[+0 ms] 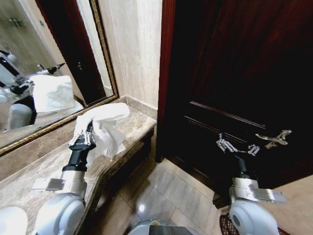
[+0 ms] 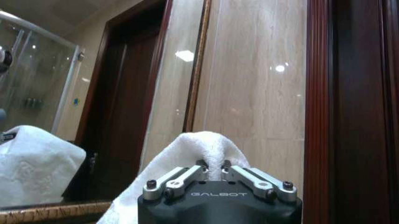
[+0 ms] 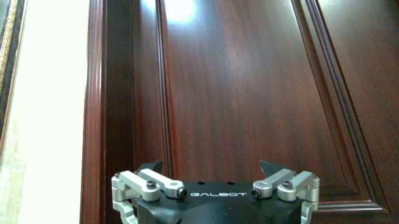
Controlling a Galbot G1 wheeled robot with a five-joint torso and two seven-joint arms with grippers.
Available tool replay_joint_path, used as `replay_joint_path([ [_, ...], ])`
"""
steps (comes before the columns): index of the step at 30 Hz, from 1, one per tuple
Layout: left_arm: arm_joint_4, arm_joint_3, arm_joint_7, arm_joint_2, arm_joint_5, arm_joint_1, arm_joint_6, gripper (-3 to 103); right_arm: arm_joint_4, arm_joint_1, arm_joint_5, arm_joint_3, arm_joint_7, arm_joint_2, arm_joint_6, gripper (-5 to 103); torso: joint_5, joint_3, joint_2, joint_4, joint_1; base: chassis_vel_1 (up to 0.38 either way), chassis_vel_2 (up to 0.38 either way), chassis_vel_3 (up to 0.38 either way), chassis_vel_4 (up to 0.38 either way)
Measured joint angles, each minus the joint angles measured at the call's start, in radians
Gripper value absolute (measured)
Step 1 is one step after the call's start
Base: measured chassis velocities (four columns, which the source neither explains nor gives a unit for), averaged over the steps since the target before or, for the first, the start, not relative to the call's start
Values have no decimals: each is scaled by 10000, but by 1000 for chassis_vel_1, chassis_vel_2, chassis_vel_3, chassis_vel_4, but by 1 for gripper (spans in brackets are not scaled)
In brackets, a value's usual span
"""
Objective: Discard the used towel into the hamper.
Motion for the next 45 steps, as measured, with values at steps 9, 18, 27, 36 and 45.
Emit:
replay_joint_path([
  [9, 48, 159, -274, -100, 488, 79, -168, 4, 18, 6, -211, 78, -41, 137, 14, 100, 0, 0, 0, 0, 2, 0, 0, 0, 0],
  [18, 139, 86, -98, 107, 487, 11, -119, 4, 13, -40, -1078, 161, -309, 684, 248, 100, -1, 1, 0, -1, 2, 0, 0, 0, 0],
  [27, 219, 90, -20, 150, 441, -63, -112, 4, 45, -155, -1087, 169, -315, 767, 286, 100, -1, 2, 0, 0, 1, 0, 0, 0, 0],
  [36, 294, 17, 94, 196, 454, -125, -174, 4, -31, -231, -1319, 152, -513, 830, 740, 100, -1, 2, 0, 0, 1, 0, 0, 0, 0],
  [45, 340, -7, 216, 304, 461, -153, -193, 4, -78, -248, -1388, 138, -590, 821, 826, 100, -2, 1, 1, 0, 1, -12, -10, -9, -8],
])
